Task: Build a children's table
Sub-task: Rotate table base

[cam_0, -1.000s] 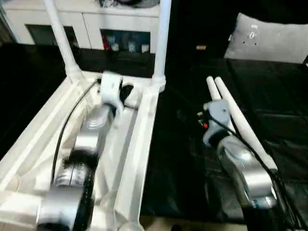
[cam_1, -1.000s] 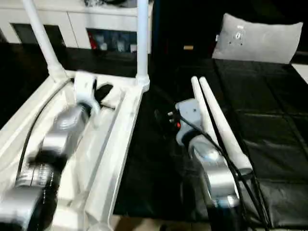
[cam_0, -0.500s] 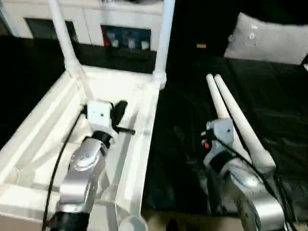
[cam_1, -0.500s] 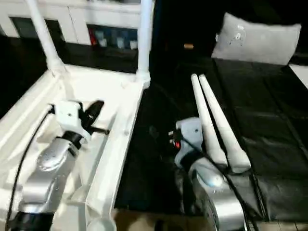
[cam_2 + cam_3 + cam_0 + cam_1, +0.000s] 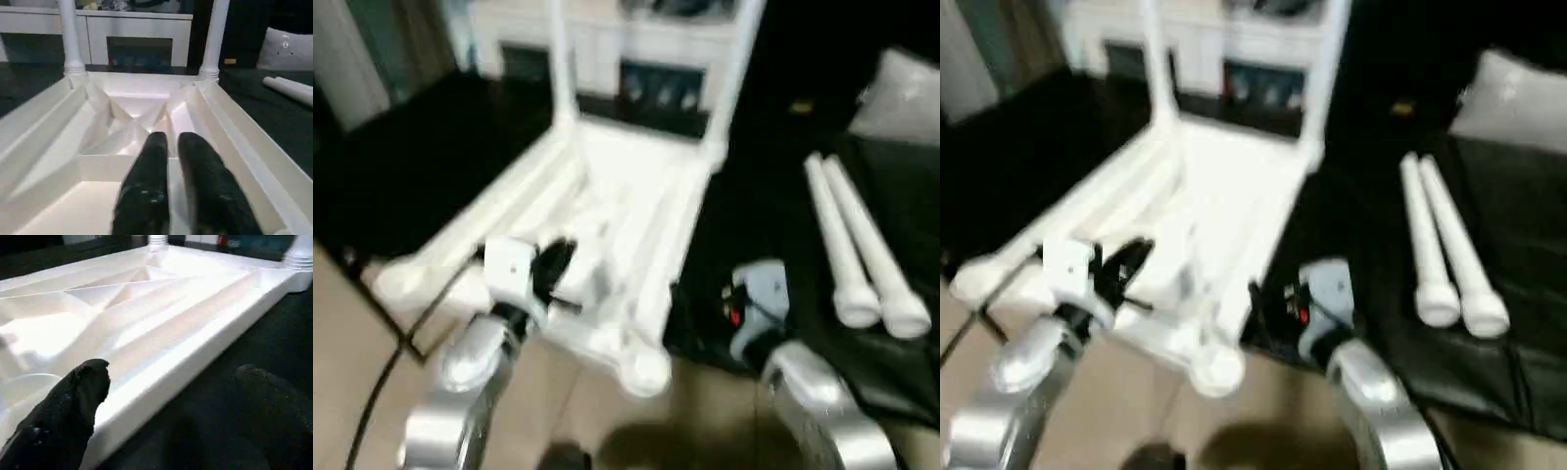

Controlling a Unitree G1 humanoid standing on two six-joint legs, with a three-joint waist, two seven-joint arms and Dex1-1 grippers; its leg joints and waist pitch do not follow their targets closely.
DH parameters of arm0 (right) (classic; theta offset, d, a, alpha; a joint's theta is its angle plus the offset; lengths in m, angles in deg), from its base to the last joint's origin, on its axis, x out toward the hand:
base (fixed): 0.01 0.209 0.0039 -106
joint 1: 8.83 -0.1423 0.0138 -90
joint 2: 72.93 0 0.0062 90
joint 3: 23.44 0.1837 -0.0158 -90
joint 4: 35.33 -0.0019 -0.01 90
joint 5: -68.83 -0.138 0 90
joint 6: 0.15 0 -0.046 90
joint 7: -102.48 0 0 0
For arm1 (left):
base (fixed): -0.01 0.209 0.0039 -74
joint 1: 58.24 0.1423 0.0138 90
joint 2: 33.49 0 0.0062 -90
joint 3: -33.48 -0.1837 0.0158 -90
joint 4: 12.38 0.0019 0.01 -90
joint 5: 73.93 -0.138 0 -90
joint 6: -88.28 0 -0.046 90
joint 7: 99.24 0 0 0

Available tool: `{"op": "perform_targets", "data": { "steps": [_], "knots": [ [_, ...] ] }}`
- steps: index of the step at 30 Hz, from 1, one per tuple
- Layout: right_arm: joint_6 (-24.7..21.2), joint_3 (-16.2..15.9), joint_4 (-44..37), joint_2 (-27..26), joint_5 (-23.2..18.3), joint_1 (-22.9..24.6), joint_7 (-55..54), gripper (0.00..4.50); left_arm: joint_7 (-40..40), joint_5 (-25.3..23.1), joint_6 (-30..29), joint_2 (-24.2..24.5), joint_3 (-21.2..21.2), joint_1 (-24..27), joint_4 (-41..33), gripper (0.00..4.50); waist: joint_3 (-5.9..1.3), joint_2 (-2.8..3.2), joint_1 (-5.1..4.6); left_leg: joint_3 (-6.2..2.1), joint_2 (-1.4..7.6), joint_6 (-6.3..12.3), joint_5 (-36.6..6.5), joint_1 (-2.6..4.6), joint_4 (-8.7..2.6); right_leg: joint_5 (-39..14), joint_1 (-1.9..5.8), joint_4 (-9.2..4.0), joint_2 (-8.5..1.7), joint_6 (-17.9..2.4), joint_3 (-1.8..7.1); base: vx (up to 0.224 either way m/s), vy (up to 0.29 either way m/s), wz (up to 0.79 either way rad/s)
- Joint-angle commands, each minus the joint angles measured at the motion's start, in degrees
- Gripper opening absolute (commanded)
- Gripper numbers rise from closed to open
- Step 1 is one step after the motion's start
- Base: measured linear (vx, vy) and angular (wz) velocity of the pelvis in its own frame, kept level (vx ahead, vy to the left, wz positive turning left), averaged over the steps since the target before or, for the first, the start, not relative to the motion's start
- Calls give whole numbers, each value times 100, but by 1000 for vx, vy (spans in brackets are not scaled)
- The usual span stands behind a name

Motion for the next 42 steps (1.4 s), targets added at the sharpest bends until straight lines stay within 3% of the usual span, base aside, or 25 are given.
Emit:
{"op": "perform_targets", "data": {
  "steps": [1,2,3,4,5,6,7,9,10,12,13,14,16,17,19,21,26,29,30,32,37,39,42],
  "knots": [
    [96,105,-95,39,-38,-54,33,450,-241,94,-158,163,-24,-56,-154,100,-253,173,-223,-331,542,-174,-2150,285,-911,-89,55,-747,-474,-537,157,-93,104,3],
    [148,98,-69,76,-50,-83,59,450,-390,140,-200,275,-42,-32,-200,115,-231,163,-263,-291,509,-166,-2258,263,-978,-104,106,-848,-519,-540,134,-73,111,-5],
    [173,91,-58,97,-52,-97,75,450,-446,151,-222,318,-49,-20,-216,126,-191,148,-328,-251,455,-247,-2499,254,-1064,-584,176,-1016,-606,-507,117,-73,111,-5],
    [192,94,-48,110,-66,-108,99,450,-538,164,-238,388,-71,-5,-229,126,-212,85,-396,-223,430,-271,-2440,259,-1063,-790,218,-1097,-663,-495,103,-49,90,-11],
    [220,92,-33,144,-97,-123,171,450,-713,192,-303,535,-115,24,-256,135,-149,95,-454,-212,412,-367,-2486,212,-1117,-1395,230,-1221,-745,-438,114,-29,67,-13],
    [229,86,-24,204,-132,-141,271,450,-981,229,-392,758,-190,60,-299,135,-190,49,-523,-191,390,-386,-2322,240,-1110,-1586,253,-1295,-800,-388,134,-29,67,-13],
    [225,84,-22,220,-143,-145,296,450,-1052,239,-414,816,-209,68,-311,146,-220,8,-552,-160,365,-319,-1856,192,-1112,-1444,297,-1304,-806,-334,151,0,0,0],
    [170,62,-15,340,-178,-185,454,450,-1420,313,-526,1130,-282,99,-394,171,-245,-4,-619,-144,377,-187,-1237,143,-1131,-875,329,-1275,-804,-364,129,0,0,0],
    [170,62,-15,340,-178,-185,454,450,-1420,313,-526,1130,-282,99,-394,173,-254,17,-627,-138,377,-182,-1329,162,-1153,-883,327,-1273,-791,-393,103,0,0,0],
    [176,-70,2,703,-232,-277,916,450,-2322,761,-953,1947,-307,229,-704,196,-248,-7,-673,-142,350,-251,-1991,205,-1135,-1357,225,-1309,-797,-468,131,0,0,0],
    [174,-119,-14,803,-268,-303,1068,450,-2643,926,-1124,2226,-328,293,-815,209,-253,-15,-727,-127,344,-187,-1914,188,-1124,-1323,219,-1294,-794,-514,158,0,0,0],
    [174,-119,-14,803,-268,-303,1068,450,-2643,926,-1124,2226,-328,293,-815,214,-258,-15,-727,-119,344,-148,-1796,181,-1118,-1222,222,-1297,-789,-537,159,0,0,0],
    [187,-184,-47,924,-260,-333,1230,450,-3094,1007,-1286,2684,-413,426,-988,225,-291,-11,-721,-69,352,-22,-1265,169,-1089,-527,225,-1251,-762,-662,164,30,-11,-1],
    [204,-207,-12,1017,-234,-387,1313,450,-3480,1069,-1488,3139,-459,496,-1127,240,-333,-47,-702,-23,344,132,-588,151,-1044,353,268,-1177,-744,-787,145,68,-25,-3],
    [236,-227,33,1086,-215,-413,1380,450,-3772,1091,-1627,3505,-486,554,-1211,254,-370,-45,-700,14,308,254,-41,148,-994,1174,292,-1107,-702,-851,124,67,-25,-2],
    [266,-247,57,1129,-213,-427,1426,450,-3909,1002,-1598,3737,-521,548,-1201,263,-368,-58,-702,34,296,338,183,143,-977,1593,319,-1083,-689,-900,115,57,-16,-1],
    [299,-265,71,1182,-217,-459,1457,450,-4072,823,-1515,4113,-590,420,-1167,300,-342,-14,-690,39,331,250,-131,180,-1006,1214,313,-1101,-691,-997,101,0,0,0],
    [311,-267,56,1192,-214,-448,1464,450,-4089,450,-1130,4246,-738,351,-976,337,-297,-17,-698,47,352,144,-637,197,-1046,395,295,-1172,-710,-954,125,0,0,0],
    [319,-271,58,1195,-213,-447,1462,450,-4078,349,-1054,4265,-790,327,-906,341,-273,13,-698,41,359,79,-867,210,-1072,15,274,-1201,-710,-926,130,0,0,0],
    [339,-277,58,1202,-188,-442,1440,450,-4045,109,-919,4319,-925,296,-788,344,-267,2,-696,30,364,8,-1118,231,-1089,-394,259,-1229,-722,-861,145,0,0,0],
    [362,-279,68,1176,-159,-451,1390,450,-3505,-855,10,4155,-1285,-97,-5,381,-323,17,-683,34,362,15,-833,224,-1057,146,268,-1191,-712,-842,151,0,0,0],
    [375,-273,76,1171,-134,-458,1364,450,-3336,-1012,289,4014,-1320,-247,224,417,-341,25,-659,29,365,22,-714,226,-1046,348,277,-1175,-727,-885,145,0,0,0],
    [384,-223,105,1151,-98,-491,1264,450,-2904,-1321,888,3620,-1356,-626,779,422,-351,21,-665,49,351,55,-569,220,-1029,681,286,-1153,-705,-965,135,0,0,0]
  ]
}}
